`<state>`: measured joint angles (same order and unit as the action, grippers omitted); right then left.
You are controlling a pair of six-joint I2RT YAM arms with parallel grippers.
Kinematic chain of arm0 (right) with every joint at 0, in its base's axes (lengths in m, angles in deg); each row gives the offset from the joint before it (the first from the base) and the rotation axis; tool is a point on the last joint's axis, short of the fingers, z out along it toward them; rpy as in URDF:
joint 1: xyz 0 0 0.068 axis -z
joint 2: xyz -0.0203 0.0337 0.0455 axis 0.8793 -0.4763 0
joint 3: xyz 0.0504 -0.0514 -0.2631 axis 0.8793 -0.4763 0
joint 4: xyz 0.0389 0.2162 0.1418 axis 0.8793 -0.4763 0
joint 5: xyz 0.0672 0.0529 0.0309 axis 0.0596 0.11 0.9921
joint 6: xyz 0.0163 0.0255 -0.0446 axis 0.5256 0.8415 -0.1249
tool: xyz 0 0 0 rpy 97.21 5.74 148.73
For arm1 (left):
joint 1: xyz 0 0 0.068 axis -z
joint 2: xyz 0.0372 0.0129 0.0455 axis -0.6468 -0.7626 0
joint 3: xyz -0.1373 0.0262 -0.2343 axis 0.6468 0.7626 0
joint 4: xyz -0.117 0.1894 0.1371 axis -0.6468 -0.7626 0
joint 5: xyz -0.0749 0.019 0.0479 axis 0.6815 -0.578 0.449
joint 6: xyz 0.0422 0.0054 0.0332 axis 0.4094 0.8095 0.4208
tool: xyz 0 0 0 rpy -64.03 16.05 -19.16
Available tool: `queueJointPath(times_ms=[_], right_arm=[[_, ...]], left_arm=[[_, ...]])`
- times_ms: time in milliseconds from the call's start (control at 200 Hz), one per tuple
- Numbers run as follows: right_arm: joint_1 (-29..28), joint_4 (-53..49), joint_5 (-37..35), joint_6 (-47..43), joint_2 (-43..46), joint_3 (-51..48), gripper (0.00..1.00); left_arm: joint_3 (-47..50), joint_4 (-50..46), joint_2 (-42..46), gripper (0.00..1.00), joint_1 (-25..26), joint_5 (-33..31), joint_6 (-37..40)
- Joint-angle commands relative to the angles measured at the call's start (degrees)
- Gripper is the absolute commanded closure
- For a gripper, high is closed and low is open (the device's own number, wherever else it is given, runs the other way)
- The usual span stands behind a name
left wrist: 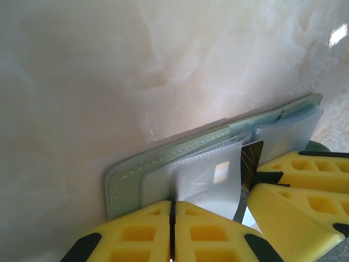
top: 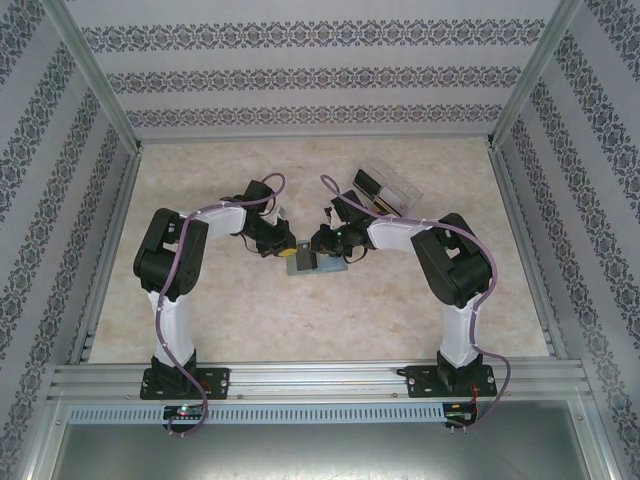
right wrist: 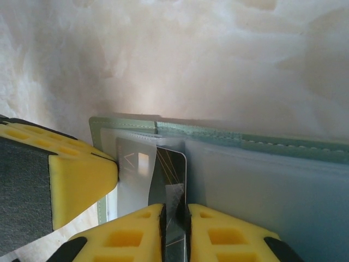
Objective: Take the credit cards out of the card holder
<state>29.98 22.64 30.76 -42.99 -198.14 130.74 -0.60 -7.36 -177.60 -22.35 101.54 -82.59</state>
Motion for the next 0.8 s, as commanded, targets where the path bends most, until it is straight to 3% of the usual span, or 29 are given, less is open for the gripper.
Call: queueJointPath(times_ms=[0, 435, 794], right_arm=[[0.33, 2.31, 2.20, 1.12, -0.52, -0.76, 0.79], [-0.93, -3.47, -2.63, 0.37, 1.14, -1.22, 0.76], [-1.56, 0.61, 1.22, 3.77, 4.43, -6.25, 0.76]], left_arm=[[2.28, -0.45, -2.14, 0.91, 0.28, -3.93, 1.27], [2.73, -0.25, -2.08, 0.91, 0.24, -5.12, 1.63], [2.75, -0.43, -2.16, 0.91, 0.19, -5.65, 1.91]])
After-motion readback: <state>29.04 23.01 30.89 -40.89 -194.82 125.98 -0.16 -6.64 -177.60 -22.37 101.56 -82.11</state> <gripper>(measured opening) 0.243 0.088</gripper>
